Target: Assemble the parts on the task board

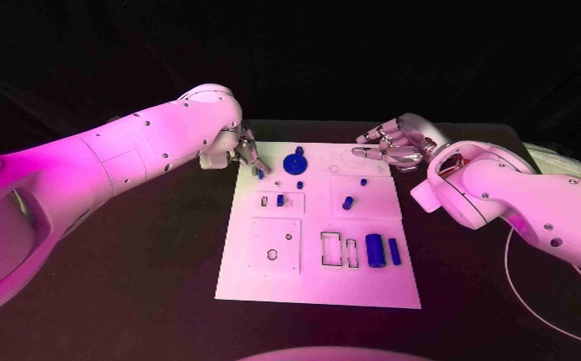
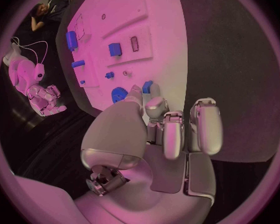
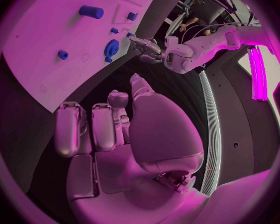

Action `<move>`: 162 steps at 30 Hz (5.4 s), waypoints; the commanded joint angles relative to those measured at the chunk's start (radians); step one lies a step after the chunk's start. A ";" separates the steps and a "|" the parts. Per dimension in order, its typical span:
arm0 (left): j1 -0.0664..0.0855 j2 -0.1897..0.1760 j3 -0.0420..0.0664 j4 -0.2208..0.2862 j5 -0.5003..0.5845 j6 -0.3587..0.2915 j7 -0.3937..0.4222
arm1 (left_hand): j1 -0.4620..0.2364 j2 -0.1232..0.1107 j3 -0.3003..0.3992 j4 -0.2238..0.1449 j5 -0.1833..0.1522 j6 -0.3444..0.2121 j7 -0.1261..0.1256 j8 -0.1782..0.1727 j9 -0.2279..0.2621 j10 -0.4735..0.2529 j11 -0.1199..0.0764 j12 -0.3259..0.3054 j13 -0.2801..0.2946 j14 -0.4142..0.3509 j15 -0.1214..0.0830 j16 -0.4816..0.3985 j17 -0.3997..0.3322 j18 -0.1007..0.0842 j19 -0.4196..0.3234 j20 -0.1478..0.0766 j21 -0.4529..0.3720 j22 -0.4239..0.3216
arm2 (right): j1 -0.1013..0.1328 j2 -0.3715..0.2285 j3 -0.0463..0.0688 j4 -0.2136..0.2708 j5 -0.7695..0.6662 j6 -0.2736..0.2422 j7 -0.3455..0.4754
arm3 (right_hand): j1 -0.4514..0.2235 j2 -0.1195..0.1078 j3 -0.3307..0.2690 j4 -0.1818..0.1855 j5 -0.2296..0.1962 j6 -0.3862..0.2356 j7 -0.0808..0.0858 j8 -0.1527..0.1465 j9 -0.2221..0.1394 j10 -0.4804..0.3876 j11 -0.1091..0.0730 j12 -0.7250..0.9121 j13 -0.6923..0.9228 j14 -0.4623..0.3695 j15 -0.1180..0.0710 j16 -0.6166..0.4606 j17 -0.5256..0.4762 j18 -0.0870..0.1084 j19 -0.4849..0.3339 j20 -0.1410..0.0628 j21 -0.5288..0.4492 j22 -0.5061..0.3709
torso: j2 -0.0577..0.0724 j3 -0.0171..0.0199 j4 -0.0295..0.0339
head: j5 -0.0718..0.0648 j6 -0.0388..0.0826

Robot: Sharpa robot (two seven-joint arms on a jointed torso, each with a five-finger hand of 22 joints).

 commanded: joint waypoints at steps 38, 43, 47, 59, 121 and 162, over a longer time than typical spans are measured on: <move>-0.013 -0.181 -0.018 0.262 0.192 -0.251 0.059 | -0.040 -0.201 0.744 -0.246 0.232 -0.026 0.001 0.043 0.069 0.020 -0.004 -0.046 -0.063 0.105 -0.005 0.003 0.263 0.001 0.018 -0.004 0.011 0.106 | -0.007 0.006 -0.004 -0.005 -0.009 0.022 0.006 | 0.004 0.008 0.000 0.007 0.006 0.006 0.000 0.003 0.001 -0.007 -0.001 -0.007 -0.002 0.034 0.003 -0.003 -0.001 0.005 -0.005 -0.001 -0.007 -0.001 | -0.009 0.0035 0.0051 | 0.006 0.000; -0.030 -0.213 -0.026 0.317 0.131 -0.275 0.061 | -0.067 -0.211 0.754 -0.262 0.308 -0.017 -0.004 0.053 0.075 0.029 -0.009 -0.050 -0.071 0.105 -0.009 0.003 0.263 -0.001 0.023 -0.008 0.019 0.115 | -0.009 0.006 -0.006 -0.006 -0.009 0.022 0.007 | 0.005 0.009 0.000 0.007 0.007 0.006 0.000 0.003 0.001 -0.007 -0.001 -0.006 -0.002 0.034 0.003 -0.003 -0.001 0.005 -0.005 -0.001 -0.007 -0.002 | -0.011 0.0017 0.0095 | 0.006 -0.004; -0.048 -0.233 -0.028 0.357 0.080 -0.292 0.064 | -0.070 -0.212 0.756 -0.265 0.314 -0.016 -0.004 0.054 0.076 0.030 -0.010 -0.051 -0.074 0.105 -0.010 0.003 0.263 -0.001 0.024 -0.009 0.020 0.116 | -0.010 0.006 -0.007 -0.006 -0.009 0.023 0.007 | 0.005 0.009 0.000 0.008 0.008 0.006 0.000 0.003 0.001 -0.007 -0.001 -0.006 -0.002 0.034 0.003 -0.003 -0.001 0.005 -0.005 -0.001 -0.007 -0.002 | -0.013 0.0011 0.0109 | 0.005 -0.006; -0.081 -0.246 -0.030 0.399 0.012 -0.291 0.065 | -0.073 -0.212 0.757 -0.267 0.318 -0.015 -0.005 0.055 0.077 0.028 -0.010 -0.058 -0.083 0.105 -0.011 0.003 0.263 -0.001 0.024 -0.009 0.020 0.116 | -0.013 0.008 -0.008 -0.006 0.018 0.028 0.009 | 0.006 0.010 0.000 0.008 0.009 0.006 0.000 0.003 0.001 -0.007 -0.001 -0.006 -0.003 0.034 0.003 -0.004 -0.003 0.005 -0.006 -0.001 -0.008 -0.003 | -0.011 0.0010 0.0095 | 0.008 -0.010; -0.093 -0.214 -0.031 0.384 -0.005 -0.136 0.022 | -0.129 -0.203 0.743 -0.269 0.362 0.002 -0.015 0.064 0.079 0.056 -0.017 -0.043 -0.077 0.105 -0.013 0.003 0.263 -0.003 0.028 -0.012 0.025 0.125 | -0.016 0.007 -0.008 -0.004 0.030 0.032 0.015 | 0.008 0.012 0.000 0.009 0.012 0.006 0.001 0.003 0.001 -0.007 -0.001 -0.006 -0.003 0.034 0.003 -0.005 -0.004 0.005 -0.006 -0.001 -0.008 -0.003 | -0.009 0.0020 0.0075 | 0.007 -0.026; -0.094 -0.200 -0.032 0.351 -0.011 -0.145 0.005 | -0.231 -0.174 0.280 -0.086 0.182 0.086 -0.035 0.009 0.011 0.077 -0.029 0.021 0.003 0.105 -0.024 0.003 0.263 -0.006 0.035 -0.022 0.026 0.140 | -0.017 0.008 -0.008 -0.007 0.035 0.026 0.021 | -0.007 0.014 -0.015 0.028 0.013 0.005 0.002 0.002 0.001 -0.011 0.000 -0.009 -0.009 0.033 0.004 -0.014 -0.012 0.007 -0.010 0.000 -0.015 -0.013 | -0.011 0.0014 0.0088 | 0.001 -0.031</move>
